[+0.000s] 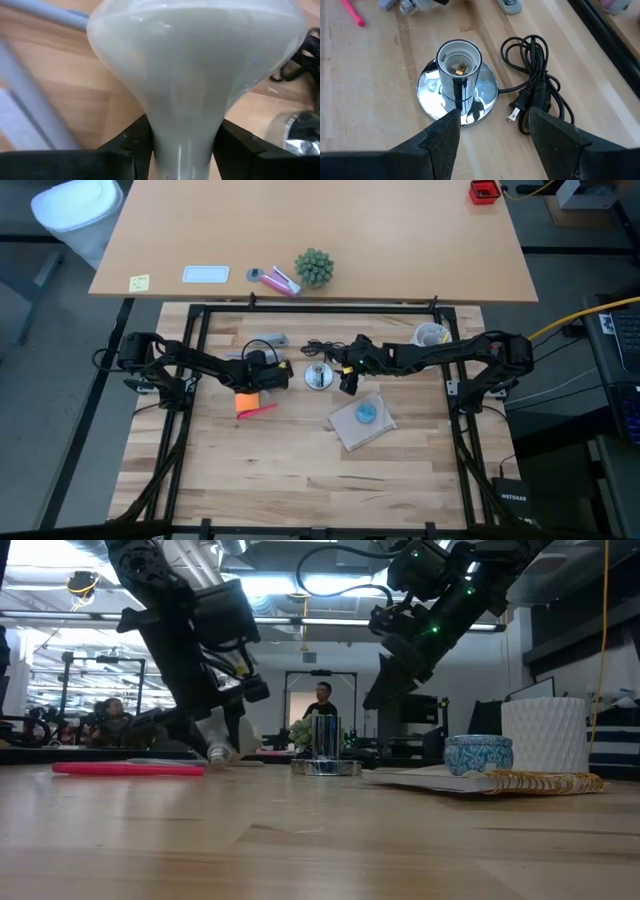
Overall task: Screw lightbulb
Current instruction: Insert the lightbulb into the lamp
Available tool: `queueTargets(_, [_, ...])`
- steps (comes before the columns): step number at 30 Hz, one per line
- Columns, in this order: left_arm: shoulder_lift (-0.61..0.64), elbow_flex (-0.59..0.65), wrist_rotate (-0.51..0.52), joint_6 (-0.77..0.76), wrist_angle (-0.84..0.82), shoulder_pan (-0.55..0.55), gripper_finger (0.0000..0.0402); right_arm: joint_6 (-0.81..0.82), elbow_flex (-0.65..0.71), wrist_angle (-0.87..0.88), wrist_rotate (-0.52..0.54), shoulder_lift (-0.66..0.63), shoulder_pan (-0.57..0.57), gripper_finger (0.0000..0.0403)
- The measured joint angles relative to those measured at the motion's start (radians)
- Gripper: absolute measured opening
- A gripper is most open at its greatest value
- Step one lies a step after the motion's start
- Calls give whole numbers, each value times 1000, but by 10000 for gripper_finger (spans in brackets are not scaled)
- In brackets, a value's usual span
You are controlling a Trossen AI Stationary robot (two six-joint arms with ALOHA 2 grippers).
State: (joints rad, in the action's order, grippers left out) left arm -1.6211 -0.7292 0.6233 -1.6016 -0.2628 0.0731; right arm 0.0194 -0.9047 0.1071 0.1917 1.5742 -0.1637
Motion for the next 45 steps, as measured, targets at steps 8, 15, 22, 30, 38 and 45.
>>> queueTargets(8, [0,0,0,138,126,0,155,-28,0,0,59,0,-1,236])
queueTargets(15, [1,0,0,237,233,0,160,-57,0,0,131,0,-1,236])
queueTargets(22, [65,0,1,441,385,-2,161,-85,-12,-3,190,0,-2,236])
queueTargets(30, [215,0,2,694,402,-15,159,-85,-80,-3,193,0,-1,236])
queueTargets(38, [308,0,2,876,404,-62,159,-142,-196,16,194,0,-1,236])
queueTargets(45, [406,0,8,1000,403,-113,165,-232,-337,169,333,0,0,236])
